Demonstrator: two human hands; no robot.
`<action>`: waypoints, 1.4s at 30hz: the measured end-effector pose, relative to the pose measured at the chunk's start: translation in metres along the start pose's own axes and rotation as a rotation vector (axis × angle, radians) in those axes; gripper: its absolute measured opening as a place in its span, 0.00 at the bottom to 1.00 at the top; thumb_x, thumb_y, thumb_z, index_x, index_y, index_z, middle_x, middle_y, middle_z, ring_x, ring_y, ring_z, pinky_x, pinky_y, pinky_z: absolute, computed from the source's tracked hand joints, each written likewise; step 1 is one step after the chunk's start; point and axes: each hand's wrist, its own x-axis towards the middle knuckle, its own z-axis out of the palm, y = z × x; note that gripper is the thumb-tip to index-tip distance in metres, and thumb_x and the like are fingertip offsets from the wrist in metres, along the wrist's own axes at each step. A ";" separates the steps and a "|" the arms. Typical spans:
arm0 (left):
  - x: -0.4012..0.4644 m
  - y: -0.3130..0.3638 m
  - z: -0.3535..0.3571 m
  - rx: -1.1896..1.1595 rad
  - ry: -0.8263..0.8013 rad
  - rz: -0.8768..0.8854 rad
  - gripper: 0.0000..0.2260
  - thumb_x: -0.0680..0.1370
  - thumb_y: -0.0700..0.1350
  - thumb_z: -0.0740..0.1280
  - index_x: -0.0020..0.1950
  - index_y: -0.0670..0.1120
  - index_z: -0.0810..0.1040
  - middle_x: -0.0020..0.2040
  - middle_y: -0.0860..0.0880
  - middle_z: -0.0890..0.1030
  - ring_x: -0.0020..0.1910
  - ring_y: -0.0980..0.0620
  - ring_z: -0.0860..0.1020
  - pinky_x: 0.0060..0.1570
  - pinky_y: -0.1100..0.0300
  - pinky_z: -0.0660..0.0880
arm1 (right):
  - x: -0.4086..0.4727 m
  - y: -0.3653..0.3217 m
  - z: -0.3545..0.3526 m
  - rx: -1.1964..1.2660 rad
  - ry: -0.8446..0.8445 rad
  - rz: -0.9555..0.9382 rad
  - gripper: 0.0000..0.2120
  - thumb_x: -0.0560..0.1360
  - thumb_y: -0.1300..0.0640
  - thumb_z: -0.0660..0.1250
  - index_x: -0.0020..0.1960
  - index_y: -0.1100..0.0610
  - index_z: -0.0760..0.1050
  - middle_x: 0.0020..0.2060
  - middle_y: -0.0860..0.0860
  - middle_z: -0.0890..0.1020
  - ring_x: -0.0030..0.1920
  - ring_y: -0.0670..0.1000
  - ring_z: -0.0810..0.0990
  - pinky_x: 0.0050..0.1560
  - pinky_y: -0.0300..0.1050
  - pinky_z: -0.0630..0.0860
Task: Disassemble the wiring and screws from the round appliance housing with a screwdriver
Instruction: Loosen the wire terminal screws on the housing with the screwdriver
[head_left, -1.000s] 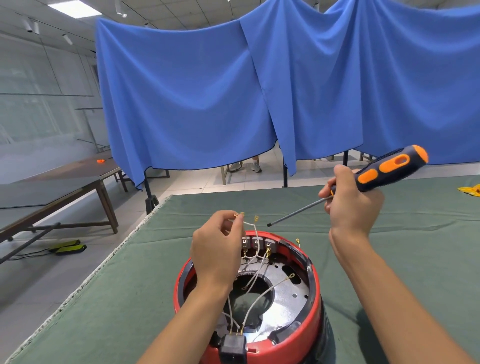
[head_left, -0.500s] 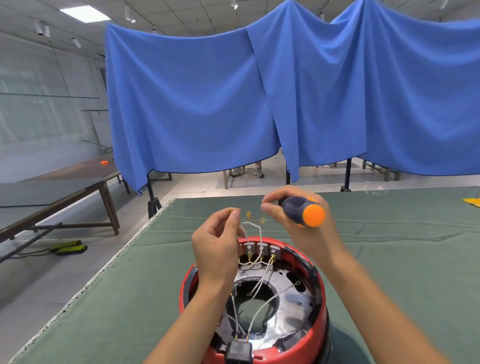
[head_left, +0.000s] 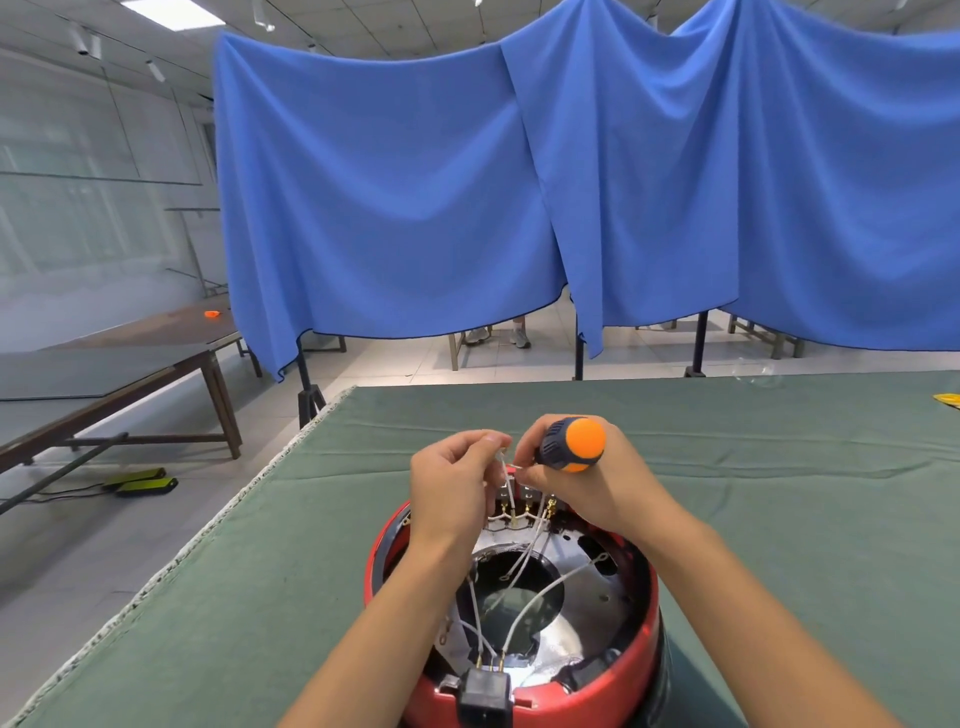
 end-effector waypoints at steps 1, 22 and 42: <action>0.000 -0.001 0.000 0.023 0.011 -0.003 0.11 0.77 0.35 0.63 0.38 0.41 0.81 0.21 0.50 0.72 0.16 0.56 0.64 0.17 0.69 0.60 | 0.000 0.001 0.001 -0.003 0.006 0.022 0.09 0.70 0.67 0.72 0.38 0.55 0.79 0.33 0.48 0.81 0.36 0.47 0.78 0.41 0.45 0.77; -0.001 0.005 -0.006 -0.137 0.128 0.056 0.10 0.76 0.35 0.63 0.36 0.38 0.79 0.21 0.47 0.71 0.16 0.52 0.65 0.17 0.65 0.62 | 0.003 0.010 -0.011 -0.089 0.125 -0.047 0.09 0.72 0.57 0.75 0.39 0.45 0.78 0.40 0.47 0.82 0.42 0.46 0.79 0.41 0.39 0.73; -0.011 -0.006 -0.001 0.773 -0.057 0.229 0.08 0.74 0.42 0.64 0.40 0.51 0.81 0.37 0.56 0.80 0.40 0.55 0.77 0.42 0.56 0.74 | 0.004 0.020 -0.039 -0.237 0.191 0.143 0.16 0.69 0.51 0.76 0.26 0.42 0.74 0.20 0.41 0.72 0.28 0.45 0.67 0.31 0.46 0.63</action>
